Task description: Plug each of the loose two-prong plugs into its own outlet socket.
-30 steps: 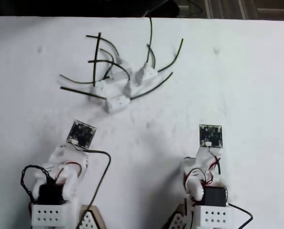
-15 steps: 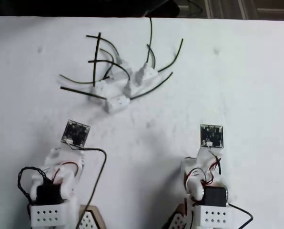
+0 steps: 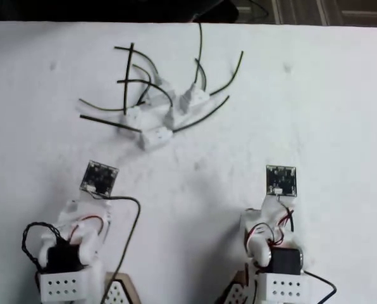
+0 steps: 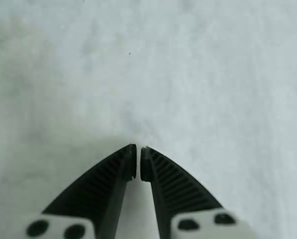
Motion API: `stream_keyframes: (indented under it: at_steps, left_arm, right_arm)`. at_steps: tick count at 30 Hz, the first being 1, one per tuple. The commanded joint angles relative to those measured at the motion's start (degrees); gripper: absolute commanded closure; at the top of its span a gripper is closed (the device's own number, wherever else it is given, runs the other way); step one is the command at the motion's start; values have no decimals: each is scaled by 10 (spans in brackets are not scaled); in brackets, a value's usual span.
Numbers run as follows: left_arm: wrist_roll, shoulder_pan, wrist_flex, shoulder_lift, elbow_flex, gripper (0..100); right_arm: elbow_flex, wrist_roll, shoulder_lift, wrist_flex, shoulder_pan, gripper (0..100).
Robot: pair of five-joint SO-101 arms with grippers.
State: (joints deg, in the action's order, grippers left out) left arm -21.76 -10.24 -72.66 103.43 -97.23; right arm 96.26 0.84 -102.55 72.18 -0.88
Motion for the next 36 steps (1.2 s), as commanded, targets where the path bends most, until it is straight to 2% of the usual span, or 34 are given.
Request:
stream_keyframes:
  at_steps: [1,4,9,36]
  left_arm:
    - [5,-1,29,2,3,976]
    - [3,0,67,2,3,976]
    - [4,0,-6,2,3,976]
    - [4,0,-4,2,3,976]
  right_arm:
    - [6,-2,-5,3,-3,979]
    - [6,-2,-5,3,-4,979]
    - [6,-2,-5,3,-4,979]
    - [6,-2,-5,3,-3,980]
